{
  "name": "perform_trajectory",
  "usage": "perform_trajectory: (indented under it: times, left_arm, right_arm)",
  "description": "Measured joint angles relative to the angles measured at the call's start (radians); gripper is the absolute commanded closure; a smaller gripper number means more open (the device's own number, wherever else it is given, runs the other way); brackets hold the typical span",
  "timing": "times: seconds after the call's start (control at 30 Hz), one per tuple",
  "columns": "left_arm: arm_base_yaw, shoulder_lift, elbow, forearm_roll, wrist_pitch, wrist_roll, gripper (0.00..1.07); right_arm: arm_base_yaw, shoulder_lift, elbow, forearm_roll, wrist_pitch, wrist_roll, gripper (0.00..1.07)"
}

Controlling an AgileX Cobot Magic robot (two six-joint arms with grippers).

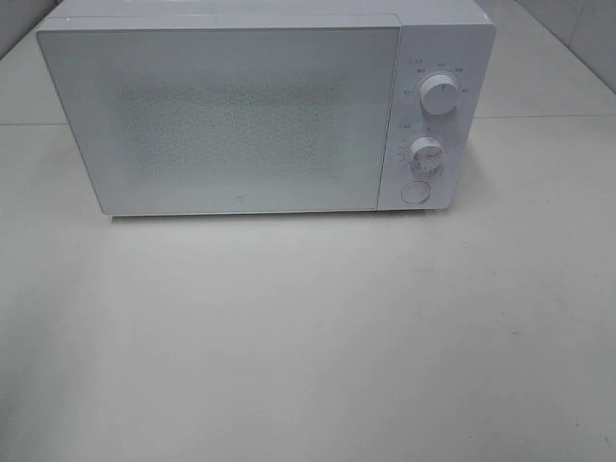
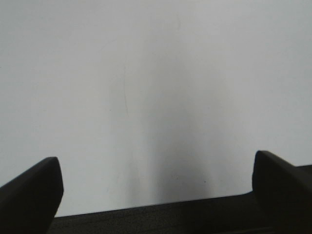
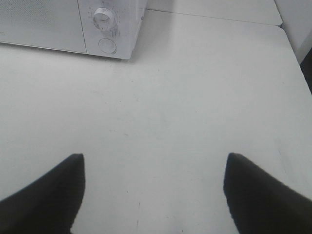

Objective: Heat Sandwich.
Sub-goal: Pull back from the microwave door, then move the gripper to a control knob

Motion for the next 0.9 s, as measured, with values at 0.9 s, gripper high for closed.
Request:
perform_trajectory:
  times: [0.9]
  left_arm:
    - [0.168, -0.415, 0.003, -0.026, -0.001, 0.000, 0.05]
  right_arm:
    - [0.000, 0.000, 0.000, 0.000, 0.000, 0.000, 0.31]
